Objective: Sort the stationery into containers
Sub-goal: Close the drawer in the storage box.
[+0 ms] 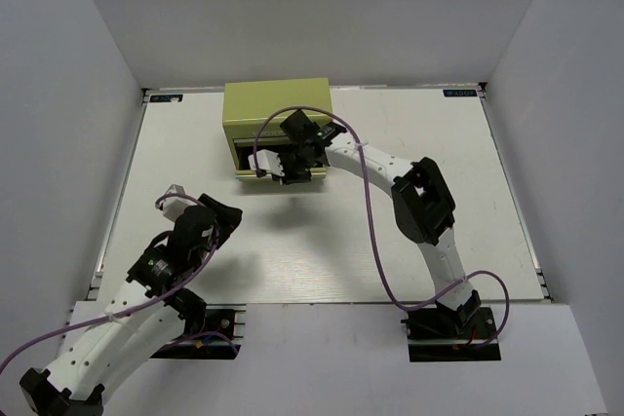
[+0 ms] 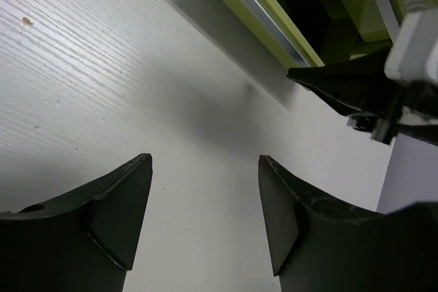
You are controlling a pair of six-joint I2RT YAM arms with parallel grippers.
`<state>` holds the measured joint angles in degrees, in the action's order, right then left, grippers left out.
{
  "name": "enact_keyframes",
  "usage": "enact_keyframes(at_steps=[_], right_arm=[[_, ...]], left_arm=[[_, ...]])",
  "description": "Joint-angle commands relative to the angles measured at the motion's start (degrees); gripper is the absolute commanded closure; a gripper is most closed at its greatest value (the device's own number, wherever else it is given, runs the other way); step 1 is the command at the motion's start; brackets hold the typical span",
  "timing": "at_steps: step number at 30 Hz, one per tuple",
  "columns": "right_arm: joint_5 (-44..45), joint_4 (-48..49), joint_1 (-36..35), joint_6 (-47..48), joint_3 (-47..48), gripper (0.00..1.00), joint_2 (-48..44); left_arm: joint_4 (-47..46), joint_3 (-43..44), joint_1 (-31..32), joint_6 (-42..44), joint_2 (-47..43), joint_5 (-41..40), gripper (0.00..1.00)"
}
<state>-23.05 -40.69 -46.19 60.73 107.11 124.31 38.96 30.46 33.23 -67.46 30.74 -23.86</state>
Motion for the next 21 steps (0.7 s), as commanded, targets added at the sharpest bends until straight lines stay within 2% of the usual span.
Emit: enact_keyframes(at_steps=[1, 7, 14, 21], right_arm=[[8.45, 7.10, -0.30, -4.91, 1.35, 1.00, 1.98], [18.82, 15.89, -0.39, -9.31, 0.73, 1.00, 3.48], [29.02, 21.60, -0.83, -8.70, 3.54, 1.00, 7.26], [37.46, 29.70, -1.18, -7.03, 1.17, 1.00, 8.49]], left_arm=[[0.85, 0.65, -0.19, 0.66, -0.42, 0.13, 0.27], [1.56, 0.66, -0.19, 0.66, -0.95, 0.13, 0.27], [1.56, 0.66, -0.19, 0.66, -0.95, 0.13, 0.26], [2.08, 1.18, -0.19, 0.66, -1.47, -0.40, 0.26]])
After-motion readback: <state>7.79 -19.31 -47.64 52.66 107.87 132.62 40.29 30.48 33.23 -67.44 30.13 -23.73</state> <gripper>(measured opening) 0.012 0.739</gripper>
